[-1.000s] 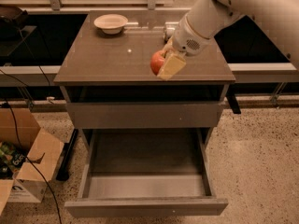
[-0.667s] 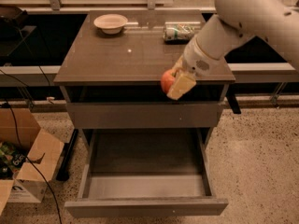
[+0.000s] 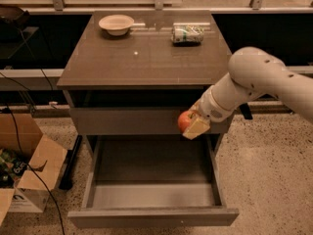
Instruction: Place apple into middle drawer
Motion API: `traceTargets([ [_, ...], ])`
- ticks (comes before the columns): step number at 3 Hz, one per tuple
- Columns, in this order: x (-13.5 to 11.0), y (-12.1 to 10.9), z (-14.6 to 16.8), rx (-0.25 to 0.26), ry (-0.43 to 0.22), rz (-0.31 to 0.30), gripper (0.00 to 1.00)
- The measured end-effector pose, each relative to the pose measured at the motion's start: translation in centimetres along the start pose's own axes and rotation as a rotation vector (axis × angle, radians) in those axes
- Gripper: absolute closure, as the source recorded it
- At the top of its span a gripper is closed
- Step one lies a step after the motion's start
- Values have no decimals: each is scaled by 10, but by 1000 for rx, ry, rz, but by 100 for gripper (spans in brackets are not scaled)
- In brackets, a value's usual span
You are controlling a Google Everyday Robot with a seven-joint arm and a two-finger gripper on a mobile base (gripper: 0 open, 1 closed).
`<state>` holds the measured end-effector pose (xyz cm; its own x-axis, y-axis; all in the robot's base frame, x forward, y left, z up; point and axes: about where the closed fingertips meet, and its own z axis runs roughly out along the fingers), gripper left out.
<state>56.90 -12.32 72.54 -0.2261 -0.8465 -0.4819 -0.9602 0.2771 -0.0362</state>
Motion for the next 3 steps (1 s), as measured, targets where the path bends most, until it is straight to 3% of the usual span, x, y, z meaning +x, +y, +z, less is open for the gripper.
traceTargets([
  [1,2,-4,6,9,-8,7,100],
  [2,7,-4,19,7,23,15,100],
  [3,19,-3,49,3,54,21,100],
])
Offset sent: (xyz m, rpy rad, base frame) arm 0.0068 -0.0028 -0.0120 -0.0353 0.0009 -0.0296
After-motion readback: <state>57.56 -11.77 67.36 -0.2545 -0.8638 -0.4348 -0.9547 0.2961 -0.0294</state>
